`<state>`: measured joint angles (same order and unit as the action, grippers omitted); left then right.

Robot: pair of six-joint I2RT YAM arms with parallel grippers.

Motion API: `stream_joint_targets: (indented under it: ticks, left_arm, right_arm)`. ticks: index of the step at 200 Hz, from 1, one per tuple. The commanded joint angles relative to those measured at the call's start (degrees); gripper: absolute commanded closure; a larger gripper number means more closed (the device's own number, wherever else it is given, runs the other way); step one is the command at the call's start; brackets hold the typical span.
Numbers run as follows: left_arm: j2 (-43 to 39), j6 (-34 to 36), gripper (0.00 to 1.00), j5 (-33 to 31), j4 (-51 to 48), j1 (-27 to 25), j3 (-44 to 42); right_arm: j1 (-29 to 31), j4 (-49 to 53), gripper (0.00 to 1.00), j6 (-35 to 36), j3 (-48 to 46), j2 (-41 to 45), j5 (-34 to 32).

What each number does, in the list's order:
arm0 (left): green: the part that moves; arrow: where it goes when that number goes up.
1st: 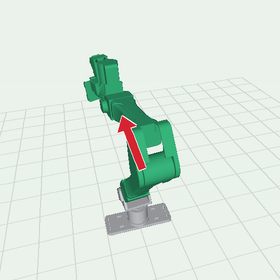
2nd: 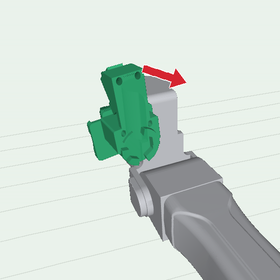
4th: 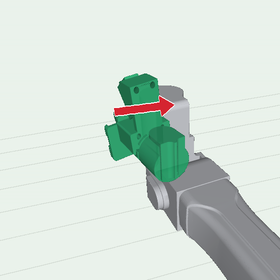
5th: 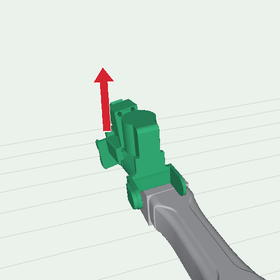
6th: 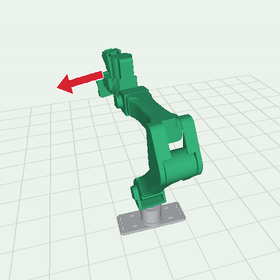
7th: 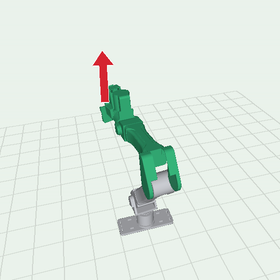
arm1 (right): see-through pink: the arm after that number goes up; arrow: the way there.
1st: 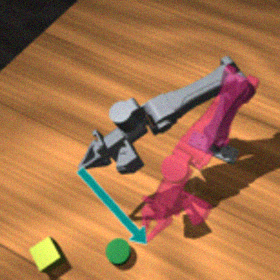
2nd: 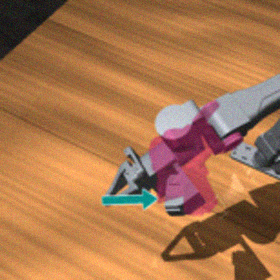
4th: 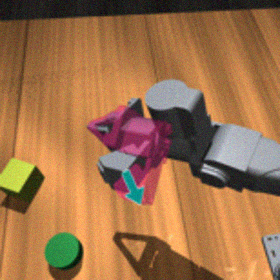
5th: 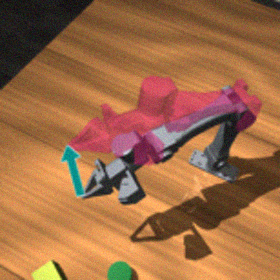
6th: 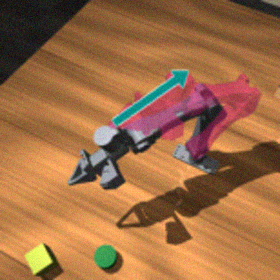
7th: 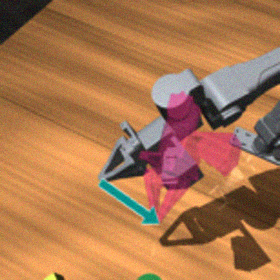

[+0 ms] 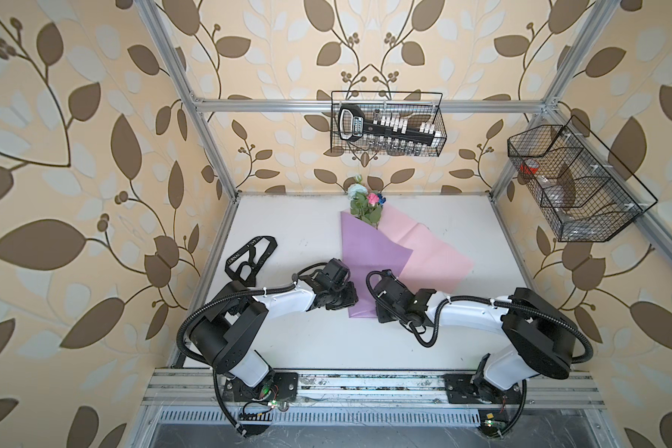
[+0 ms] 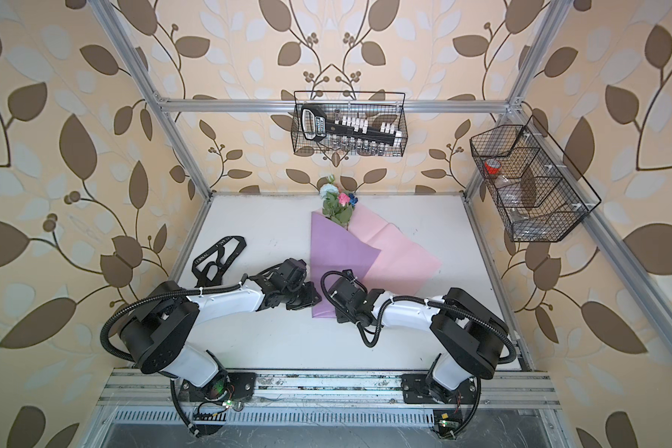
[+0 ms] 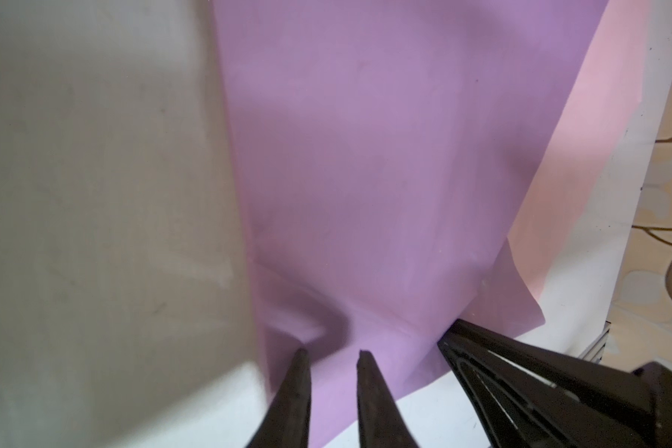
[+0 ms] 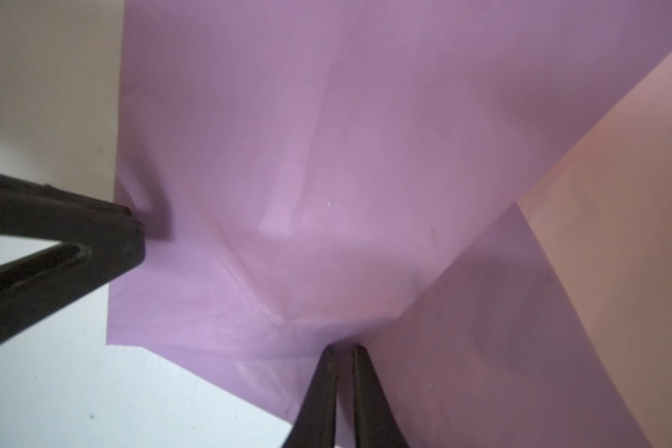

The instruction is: Tie the bouquet of fake flowers

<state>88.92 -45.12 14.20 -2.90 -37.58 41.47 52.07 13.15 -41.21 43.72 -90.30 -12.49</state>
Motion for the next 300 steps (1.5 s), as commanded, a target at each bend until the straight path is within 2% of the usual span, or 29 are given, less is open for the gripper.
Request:
stream_joint_targets:
  ticks: [1,20,68,88,112,164,187,230,271,300]
  left_arm:
    - [1.3,-0.5,0.78,0.6,2.8,1.4,-1.3]
    - [2.8,-0.7,0.78,2.2,3.7,1.4,-0.7]
    - [3.6,0.5,0.76,3.8,4.7,1.3,0.8]
    - [4.4,1.2,0.76,2.3,4.1,1.4,2.4]
    - [5.0,1.2,0.75,0.3,2.9,1.7,5.1]
    - [9.6,2.1,0.75,-1.0,2.5,7.6,10.6]
    - [13.7,2.9,0.75,1.1,2.8,10.2,13.9]
    - [18.2,3.4,0.75,3.3,3.5,14.1,18.5]
    - [21.2,3.1,0.75,5.0,3.8,15.9,23.0]
    - [25.0,0.9,0.75,8.4,5.7,17.2,27.9]
  right_arm:
    - [0.2,1.3,0.87,-1.0,0.6,0.3,-1.2]
    - [0.0,2.1,0.85,-1.4,0.5,2.1,-1.3]
    - [-3.9,3.2,0.67,-4.1,-2.7,12.7,-0.3]
    - [-5.8,3.5,0.65,-4.7,-4.7,17.3,0.0]
    - [-5.8,1.9,0.64,-2.1,-4.5,19.7,2.2]
    - [-5.9,-2.5,0.67,-0.5,-2.2,14.1,5.4]
    - [-5.8,-6.4,0.68,1.1,-0.8,9.6,8.0]
    - [-5.9,-8.0,0.71,4.2,4.0,0.0,8.3]
    - [-5.8,-7.7,0.72,5.1,5.7,-5.1,7.6]
    - [-5.8,-8.0,0.73,5.1,5.6,-6.6,8.7]
